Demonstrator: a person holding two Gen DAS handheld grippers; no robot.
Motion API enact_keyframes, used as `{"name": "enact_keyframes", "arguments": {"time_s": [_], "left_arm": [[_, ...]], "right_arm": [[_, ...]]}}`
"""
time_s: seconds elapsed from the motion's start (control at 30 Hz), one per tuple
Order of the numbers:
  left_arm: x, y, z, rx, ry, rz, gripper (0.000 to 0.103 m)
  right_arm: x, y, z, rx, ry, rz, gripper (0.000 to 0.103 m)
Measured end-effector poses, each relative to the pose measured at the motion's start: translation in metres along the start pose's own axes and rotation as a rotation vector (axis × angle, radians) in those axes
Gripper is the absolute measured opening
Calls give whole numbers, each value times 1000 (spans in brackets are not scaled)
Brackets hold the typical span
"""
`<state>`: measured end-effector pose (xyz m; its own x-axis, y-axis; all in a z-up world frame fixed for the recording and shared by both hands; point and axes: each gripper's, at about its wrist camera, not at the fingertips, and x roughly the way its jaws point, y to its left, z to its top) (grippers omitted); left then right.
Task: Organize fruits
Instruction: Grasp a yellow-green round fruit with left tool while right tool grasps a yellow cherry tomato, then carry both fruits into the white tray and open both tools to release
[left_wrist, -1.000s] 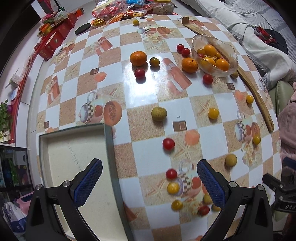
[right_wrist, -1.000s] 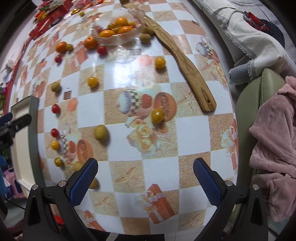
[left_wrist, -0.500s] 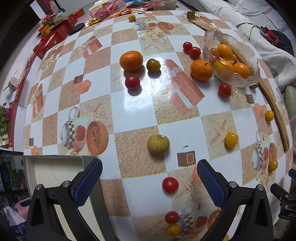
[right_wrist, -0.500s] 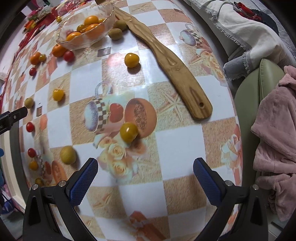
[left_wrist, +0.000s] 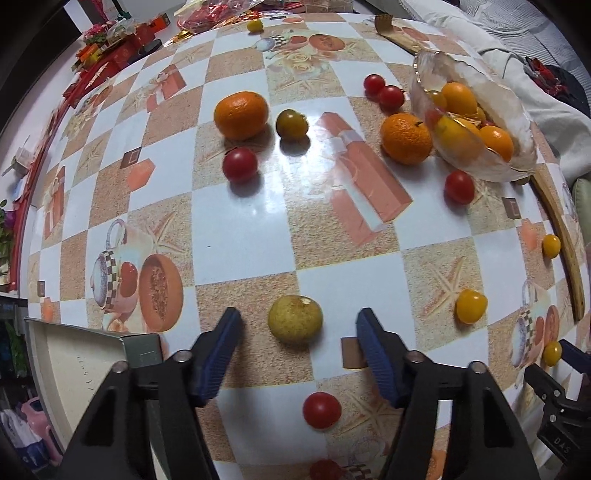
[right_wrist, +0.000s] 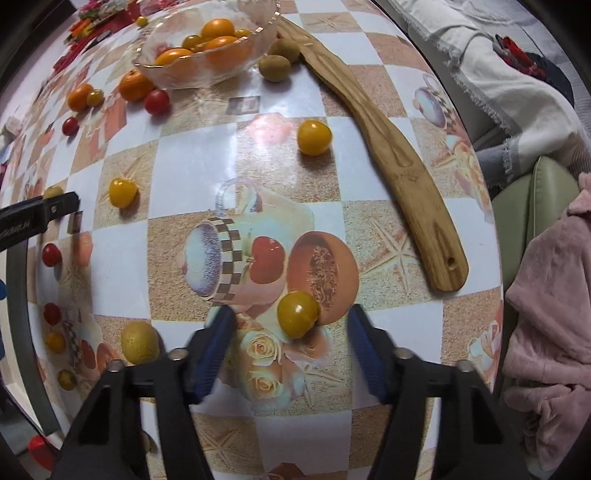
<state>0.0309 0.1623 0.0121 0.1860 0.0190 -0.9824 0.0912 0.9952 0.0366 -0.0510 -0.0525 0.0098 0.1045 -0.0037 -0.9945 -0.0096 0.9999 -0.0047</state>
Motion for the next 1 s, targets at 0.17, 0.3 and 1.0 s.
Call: {"name": "enact_keyframes", "arguments": {"time_s": [0.17,0.3,1.0], "left_arm": [[-5,-13,-2,19,-10,-39,29],[-15,-12,-10,-5,-10,-83,29],[-97,99,-102,-200,-96,-75,29]], "right_arm": [[-4,-2,-1,23,-6,41,23],[-13,-13,-4,64,-25,112,23],[-76,73,-2,-96,-73,230,23]]}}
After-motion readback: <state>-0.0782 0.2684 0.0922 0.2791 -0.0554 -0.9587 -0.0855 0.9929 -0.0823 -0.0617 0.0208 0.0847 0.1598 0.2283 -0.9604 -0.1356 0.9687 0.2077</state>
